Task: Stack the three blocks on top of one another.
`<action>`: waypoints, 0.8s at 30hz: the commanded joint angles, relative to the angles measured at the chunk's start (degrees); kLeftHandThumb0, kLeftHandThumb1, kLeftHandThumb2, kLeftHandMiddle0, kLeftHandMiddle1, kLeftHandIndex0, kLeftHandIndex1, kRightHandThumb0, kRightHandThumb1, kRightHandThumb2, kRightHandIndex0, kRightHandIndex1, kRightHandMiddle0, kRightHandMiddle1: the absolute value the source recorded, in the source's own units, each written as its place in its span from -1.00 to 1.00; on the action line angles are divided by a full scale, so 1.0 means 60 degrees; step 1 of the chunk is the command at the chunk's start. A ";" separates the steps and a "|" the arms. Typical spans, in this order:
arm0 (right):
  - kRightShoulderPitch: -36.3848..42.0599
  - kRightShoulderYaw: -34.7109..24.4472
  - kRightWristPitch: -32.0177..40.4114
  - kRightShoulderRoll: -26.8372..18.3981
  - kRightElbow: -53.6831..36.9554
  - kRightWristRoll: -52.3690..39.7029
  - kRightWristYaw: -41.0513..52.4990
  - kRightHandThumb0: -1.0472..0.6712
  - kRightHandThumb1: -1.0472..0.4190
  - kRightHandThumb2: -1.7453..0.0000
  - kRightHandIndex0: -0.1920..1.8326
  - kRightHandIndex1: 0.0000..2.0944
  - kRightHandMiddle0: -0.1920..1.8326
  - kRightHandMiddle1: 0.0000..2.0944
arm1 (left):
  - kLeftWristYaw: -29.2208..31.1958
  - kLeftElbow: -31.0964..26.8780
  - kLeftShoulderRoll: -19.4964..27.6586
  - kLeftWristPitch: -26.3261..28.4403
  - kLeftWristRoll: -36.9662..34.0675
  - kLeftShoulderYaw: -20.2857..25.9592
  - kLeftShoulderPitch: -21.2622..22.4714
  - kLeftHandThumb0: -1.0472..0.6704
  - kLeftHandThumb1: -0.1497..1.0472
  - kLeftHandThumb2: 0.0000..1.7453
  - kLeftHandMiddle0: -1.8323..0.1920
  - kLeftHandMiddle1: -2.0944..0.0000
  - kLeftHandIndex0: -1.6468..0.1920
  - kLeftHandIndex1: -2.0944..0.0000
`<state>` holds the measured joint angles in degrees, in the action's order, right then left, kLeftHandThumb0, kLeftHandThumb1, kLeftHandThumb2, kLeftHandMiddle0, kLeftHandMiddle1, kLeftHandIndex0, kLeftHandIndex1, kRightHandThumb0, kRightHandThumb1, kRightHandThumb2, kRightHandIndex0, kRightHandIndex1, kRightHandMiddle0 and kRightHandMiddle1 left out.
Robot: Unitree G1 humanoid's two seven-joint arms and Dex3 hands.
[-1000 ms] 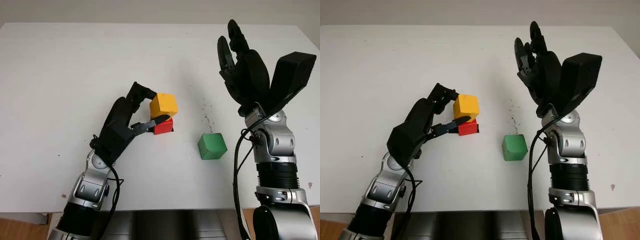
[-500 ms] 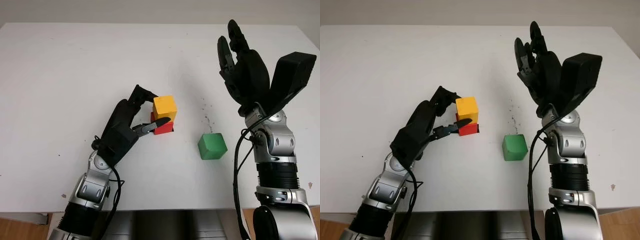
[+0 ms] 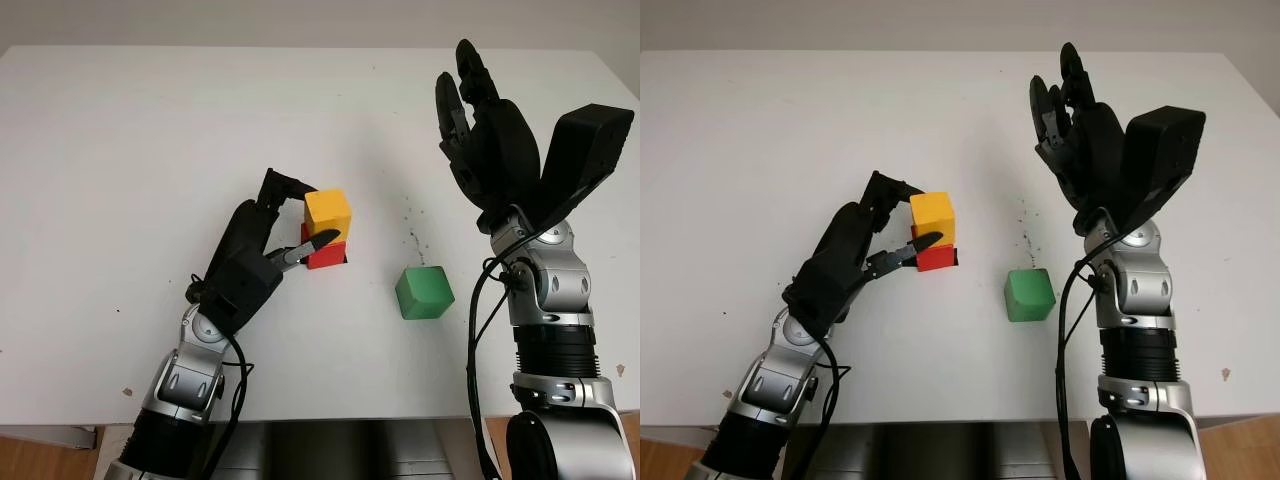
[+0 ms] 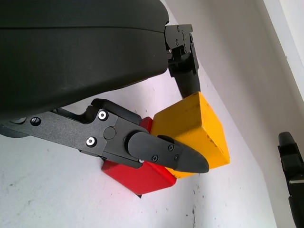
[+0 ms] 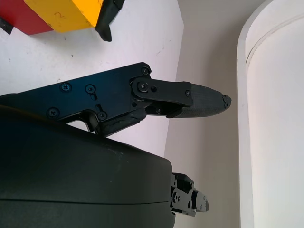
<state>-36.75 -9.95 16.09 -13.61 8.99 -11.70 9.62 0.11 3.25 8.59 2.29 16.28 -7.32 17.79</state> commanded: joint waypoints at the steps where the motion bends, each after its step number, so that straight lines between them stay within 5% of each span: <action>1: 0.0049 -0.0094 -0.0013 -0.0079 -0.0055 -0.0039 0.0014 -0.53 -1.00 0.45 -0.95 -0.95 -0.95 -0.94 | -0.0044 -0.0205 -0.0094 0.0019 -0.0001 -0.0013 -0.0104 -0.45 1.00 -0.84 0.83 0.98 1.00 0.12; 11: 0.0010 -0.0091 0.0006 -0.0091 0.0005 -0.0034 0.0036 -0.53 -1.00 0.46 -0.95 -0.95 -0.94 -0.94 | -0.0016 0.0048 0.0051 -0.0414 0.0005 -0.0033 -0.0054 -0.48 1.00 -0.84 0.90 0.96 1.00 0.47; 17: 0.0026 -0.0112 -0.0054 -0.0079 0.0014 -0.0040 0.0028 -0.53 -1.00 0.47 -0.94 -0.94 -0.92 -0.93 | 0.0768 -0.0314 0.0219 -0.0414 -0.0489 -0.0009 -0.0241 -0.72 1.00 -0.79 0.99 0.99 1.00 0.95; 24: 0.0073 -0.0098 -0.0104 -0.0165 -0.0003 0.0019 0.0089 -0.53 -1.00 0.47 -0.94 -0.94 -0.93 -0.94 | 0.1211 -0.1542 0.0166 -0.0801 -0.1199 0.0099 -0.1018 -0.80 1.00 -0.39 1.00 1.00 1.00 1.00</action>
<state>-36.74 -10.07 16.09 -13.79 9.07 -11.65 9.90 6.91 -3.38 10.03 -1.38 10.31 -7.19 13.06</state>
